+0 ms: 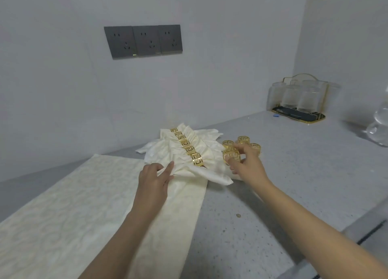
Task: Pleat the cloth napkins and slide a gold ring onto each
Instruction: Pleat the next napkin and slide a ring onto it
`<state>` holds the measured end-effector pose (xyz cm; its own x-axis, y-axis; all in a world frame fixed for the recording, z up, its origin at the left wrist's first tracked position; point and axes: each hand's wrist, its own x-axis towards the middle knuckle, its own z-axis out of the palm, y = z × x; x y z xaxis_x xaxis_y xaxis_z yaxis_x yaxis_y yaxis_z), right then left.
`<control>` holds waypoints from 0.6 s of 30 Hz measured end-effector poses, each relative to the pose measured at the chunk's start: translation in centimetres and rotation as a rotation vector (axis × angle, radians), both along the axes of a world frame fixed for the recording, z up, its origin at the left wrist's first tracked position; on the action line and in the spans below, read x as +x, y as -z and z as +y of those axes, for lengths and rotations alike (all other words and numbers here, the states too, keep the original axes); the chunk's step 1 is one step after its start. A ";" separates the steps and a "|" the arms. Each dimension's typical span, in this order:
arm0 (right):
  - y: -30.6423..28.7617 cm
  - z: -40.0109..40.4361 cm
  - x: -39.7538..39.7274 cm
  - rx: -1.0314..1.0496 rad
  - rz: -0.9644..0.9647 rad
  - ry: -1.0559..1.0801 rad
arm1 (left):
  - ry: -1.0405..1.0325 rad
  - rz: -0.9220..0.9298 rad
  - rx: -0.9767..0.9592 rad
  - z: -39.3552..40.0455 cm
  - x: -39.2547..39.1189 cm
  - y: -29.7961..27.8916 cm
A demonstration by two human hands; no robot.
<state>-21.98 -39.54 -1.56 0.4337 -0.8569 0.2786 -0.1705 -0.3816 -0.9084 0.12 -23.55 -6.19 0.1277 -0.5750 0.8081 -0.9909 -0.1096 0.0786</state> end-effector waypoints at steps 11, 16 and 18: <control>-0.2 9.4 -2.9 0.257 -0.108 -0.288 | -0.083 0.047 -0.020 8.1 0.4 -1.2; -0.5 12.2 -1.9 0.236 -0.068 -0.348 | -0.090 0.051 -0.033 10.4 0.0 -1.5; -0.6 13.1 -1.6 0.235 -0.048 -0.369 | -0.078 0.037 -0.035 11.2 -0.2 -1.6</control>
